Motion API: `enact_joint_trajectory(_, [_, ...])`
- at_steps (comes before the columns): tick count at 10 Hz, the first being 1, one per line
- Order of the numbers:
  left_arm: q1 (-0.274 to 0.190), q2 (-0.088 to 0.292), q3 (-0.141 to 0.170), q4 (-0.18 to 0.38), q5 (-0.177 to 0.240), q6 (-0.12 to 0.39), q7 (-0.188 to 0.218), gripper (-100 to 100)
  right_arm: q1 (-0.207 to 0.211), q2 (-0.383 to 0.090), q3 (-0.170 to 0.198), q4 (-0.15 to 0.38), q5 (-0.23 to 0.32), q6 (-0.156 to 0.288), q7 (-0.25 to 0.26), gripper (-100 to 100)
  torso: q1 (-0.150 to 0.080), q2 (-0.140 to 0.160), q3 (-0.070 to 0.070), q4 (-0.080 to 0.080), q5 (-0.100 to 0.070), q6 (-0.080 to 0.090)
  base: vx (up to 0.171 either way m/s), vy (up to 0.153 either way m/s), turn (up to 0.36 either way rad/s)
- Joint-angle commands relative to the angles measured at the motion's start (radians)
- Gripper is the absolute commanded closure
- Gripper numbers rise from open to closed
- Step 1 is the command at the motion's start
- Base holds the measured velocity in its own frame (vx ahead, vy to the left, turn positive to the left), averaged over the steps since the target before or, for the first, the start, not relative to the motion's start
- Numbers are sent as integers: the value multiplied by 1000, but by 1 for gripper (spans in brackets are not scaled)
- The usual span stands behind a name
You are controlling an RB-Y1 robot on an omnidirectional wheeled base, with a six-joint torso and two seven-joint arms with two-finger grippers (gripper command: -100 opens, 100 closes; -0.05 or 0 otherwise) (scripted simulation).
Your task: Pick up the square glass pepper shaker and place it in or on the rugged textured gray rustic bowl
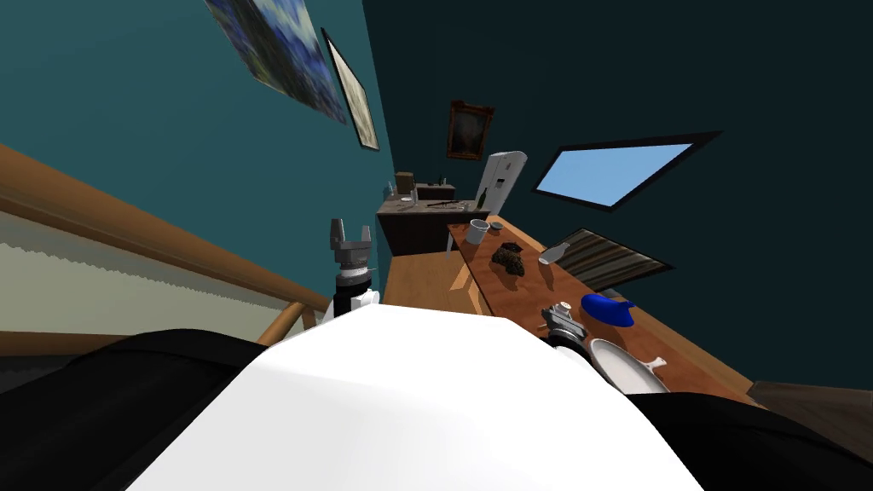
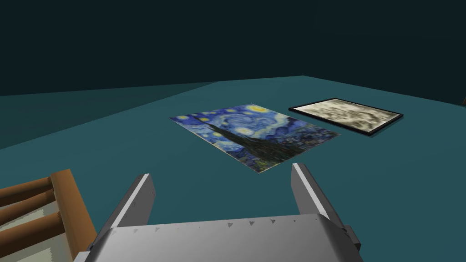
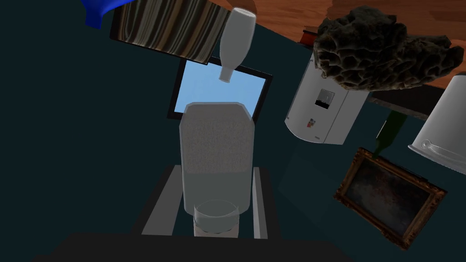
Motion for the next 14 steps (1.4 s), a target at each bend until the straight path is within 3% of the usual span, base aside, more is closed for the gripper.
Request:
enact_joint_trajectory(1, [0,0,0,0,0,0,0,0,32,-20,-4,-16,-6,-12,12,100,0,0,0,0,0,0,-34,23,7])
enact_joint_trajectory(5, [0,0,0,0,0,0,0,0,109,-52,-21,-44,-33,-46,21,100,0,-2,-1,0,0,1,-7,17,-64])
enact_joint_trajectory(6, [0,0,0,0,0,0,0,0,147,-61,-34,-59,-53,-62,21,100,0,-3,-2,0,0,1,36,6,-216])
enact_joint_trajectory(14, [0,0,0,0,0,0,0,0,293,-86,-95,-128,-134,-134,18,100,-2,-6,-3,0,-1,3,58,1,-222])
